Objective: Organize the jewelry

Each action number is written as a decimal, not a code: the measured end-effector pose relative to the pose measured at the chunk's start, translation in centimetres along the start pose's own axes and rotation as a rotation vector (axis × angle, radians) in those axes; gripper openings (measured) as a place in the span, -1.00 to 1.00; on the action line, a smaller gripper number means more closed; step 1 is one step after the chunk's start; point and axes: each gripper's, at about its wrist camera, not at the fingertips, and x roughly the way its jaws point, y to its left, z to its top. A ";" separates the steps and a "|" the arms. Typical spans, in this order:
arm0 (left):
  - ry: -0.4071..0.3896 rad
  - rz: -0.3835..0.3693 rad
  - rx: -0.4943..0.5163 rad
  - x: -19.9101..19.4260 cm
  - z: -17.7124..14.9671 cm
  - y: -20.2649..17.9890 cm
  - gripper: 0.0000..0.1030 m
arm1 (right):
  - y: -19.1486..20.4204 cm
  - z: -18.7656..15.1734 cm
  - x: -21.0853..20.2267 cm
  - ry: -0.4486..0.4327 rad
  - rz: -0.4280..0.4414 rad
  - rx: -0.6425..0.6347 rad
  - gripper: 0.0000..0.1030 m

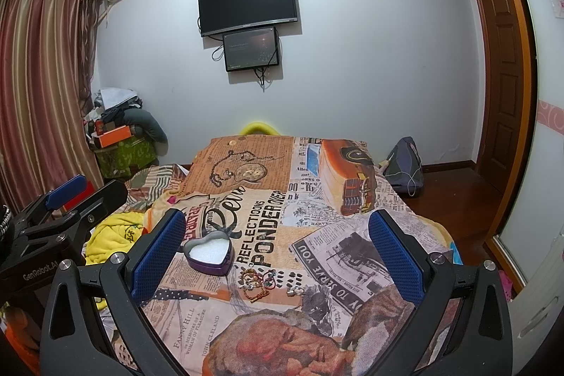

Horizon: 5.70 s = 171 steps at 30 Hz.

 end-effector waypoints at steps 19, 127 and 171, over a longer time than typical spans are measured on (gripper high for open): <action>0.130 0.000 0.010 4.8 -1.8 0.6 1.00 | -2.2 -2.5 4.1 0.100 -0.043 0.004 1.00; 0.769 -0.225 0.150 23.4 -16.1 -3.2 -0.72 | -7.0 -11.1 17.4 0.540 0.177 0.088 -0.45; 0.506 -0.194 0.073 16.9 -7.0 1.7 -0.97 | -2.9 -6.6 16.4 0.442 0.231 0.056 -0.45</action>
